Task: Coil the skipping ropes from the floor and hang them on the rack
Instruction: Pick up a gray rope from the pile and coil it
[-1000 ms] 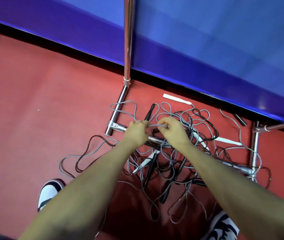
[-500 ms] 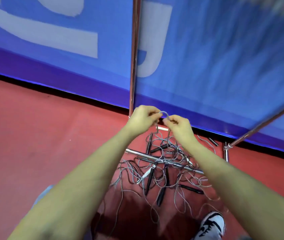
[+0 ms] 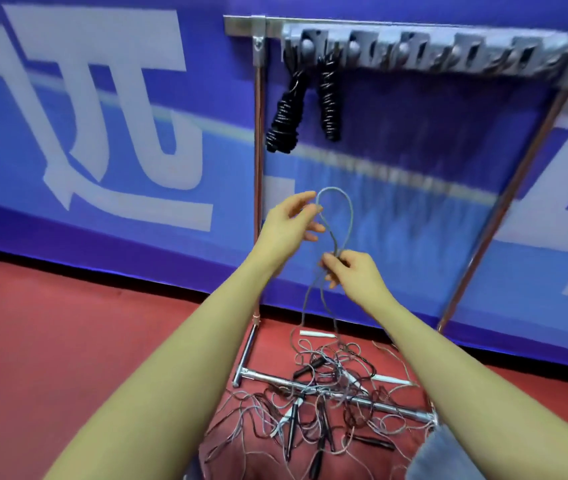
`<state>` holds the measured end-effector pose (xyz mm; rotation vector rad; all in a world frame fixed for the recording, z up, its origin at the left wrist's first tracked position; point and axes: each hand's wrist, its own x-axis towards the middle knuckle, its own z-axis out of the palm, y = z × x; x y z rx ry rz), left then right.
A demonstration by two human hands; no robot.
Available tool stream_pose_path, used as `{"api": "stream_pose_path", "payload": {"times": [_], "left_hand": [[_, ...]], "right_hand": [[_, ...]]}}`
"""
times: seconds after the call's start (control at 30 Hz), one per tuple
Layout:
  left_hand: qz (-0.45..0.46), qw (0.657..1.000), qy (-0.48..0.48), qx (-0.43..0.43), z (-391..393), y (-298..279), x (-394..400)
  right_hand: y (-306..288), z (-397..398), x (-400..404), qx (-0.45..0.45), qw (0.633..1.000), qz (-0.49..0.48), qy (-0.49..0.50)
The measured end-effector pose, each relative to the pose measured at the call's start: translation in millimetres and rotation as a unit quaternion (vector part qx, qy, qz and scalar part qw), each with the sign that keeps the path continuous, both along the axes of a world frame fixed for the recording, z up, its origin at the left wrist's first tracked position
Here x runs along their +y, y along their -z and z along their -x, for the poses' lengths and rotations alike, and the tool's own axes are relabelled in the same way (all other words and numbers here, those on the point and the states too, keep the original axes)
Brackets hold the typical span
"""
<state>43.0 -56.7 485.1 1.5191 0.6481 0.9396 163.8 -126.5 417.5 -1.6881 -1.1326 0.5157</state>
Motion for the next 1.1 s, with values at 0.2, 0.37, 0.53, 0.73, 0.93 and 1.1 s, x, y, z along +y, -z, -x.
{"api": "stream_pose_path", "payload": {"times": [0.2,0.37,0.53,0.73,0.93,1.1], "left_hand": [[-0.114,0.946,0.090,0.291,16.3,35.7,-37.8],[-0.117,0.970,0.042,0.208,16.5,9.9,-51.1],[-0.096,0.983,-0.008,0.155,20.4,-16.9,-49.6],[-0.115,0.985,-0.018,0.131,14.2,-49.5,-53.4],[-0.025,0.997,-0.025,0.063,17.0,-67.2,-57.7],[-0.090,0.968,0.012,0.235,28.3,-27.3,-65.2]], "right_hand": [[-62.8,13.3,-18.5,0.111,0.987,-0.112,0.012],[-90.4,14.7,-30.9,0.215,0.961,-0.175,-0.006],[-72.9,-2.2,-53.1,0.099,0.993,0.000,-0.067],[-42.3,17.0,-67.0,-0.023,0.976,0.126,-0.174],[-61.6,24.9,-54.5,0.013,0.999,0.006,-0.053],[-91.7,14.9,-41.5,0.179,0.975,-0.135,-0.008]]}}
